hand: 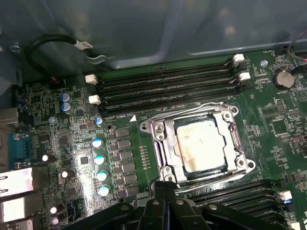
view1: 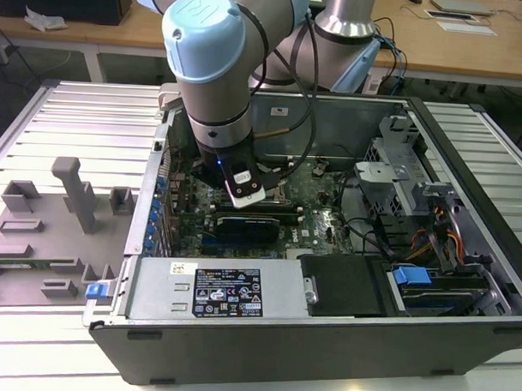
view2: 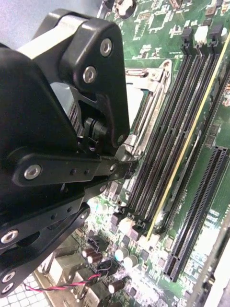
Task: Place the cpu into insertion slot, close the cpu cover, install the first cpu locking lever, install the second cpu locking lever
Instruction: 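Install the second cpu locking lever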
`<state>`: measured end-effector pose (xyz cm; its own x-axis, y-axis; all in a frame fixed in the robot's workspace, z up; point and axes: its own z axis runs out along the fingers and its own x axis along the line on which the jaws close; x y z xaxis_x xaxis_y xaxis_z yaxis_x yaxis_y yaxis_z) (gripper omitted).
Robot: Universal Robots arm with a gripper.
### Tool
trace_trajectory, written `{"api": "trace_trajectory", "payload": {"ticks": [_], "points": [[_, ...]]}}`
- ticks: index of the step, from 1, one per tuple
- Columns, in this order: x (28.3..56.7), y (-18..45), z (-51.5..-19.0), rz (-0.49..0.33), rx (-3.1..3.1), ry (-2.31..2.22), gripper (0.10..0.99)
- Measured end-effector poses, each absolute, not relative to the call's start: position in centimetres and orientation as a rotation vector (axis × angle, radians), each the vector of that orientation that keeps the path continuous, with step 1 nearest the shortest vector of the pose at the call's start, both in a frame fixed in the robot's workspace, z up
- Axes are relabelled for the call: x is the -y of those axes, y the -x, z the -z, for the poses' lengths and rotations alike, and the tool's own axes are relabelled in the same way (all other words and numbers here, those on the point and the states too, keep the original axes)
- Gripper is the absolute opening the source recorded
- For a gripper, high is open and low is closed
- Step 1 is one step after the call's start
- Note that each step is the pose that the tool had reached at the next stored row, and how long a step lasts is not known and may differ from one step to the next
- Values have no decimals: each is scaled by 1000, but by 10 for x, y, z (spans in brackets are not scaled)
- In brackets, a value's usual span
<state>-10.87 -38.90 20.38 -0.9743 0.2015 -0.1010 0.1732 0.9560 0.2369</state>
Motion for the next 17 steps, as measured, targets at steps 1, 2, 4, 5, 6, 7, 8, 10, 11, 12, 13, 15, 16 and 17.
{"api": "trace_trajectory", "payload": {"ticks": [1, 2, 4, 5, 6, 7, 8, 10, 11, 12, 13, 15, 16, 17], "points": [[389, 109, -204, -345, -2984, -287, 106], [389, 109, -204, -344, -2984, -287, 106], [389, 109, -204, -344, -2984, -287, 106], [388, 109, -204, -344, -2984, -287, 106], [388, 109, -204, -344, -2984, -287, 106], [387, 109, -204, -346, -2984, -287, 106], [387, 109, -204, -348, -2984, -287, 106], [387, 109, -203, -350, -2984, -287, 106], [387, 109, -203, -350, -2984, -287, 106], [387, 109, -202, -350, -2984, -287, 106], [387, 109, -202, -350, -2984, -287, 106], [387, 109, -202, -349, -2984, -287, 106], [387, 109, -201, -350, -2984, -287, 106], [387, 109, -201, -350, -2983, -287, 106]]}}
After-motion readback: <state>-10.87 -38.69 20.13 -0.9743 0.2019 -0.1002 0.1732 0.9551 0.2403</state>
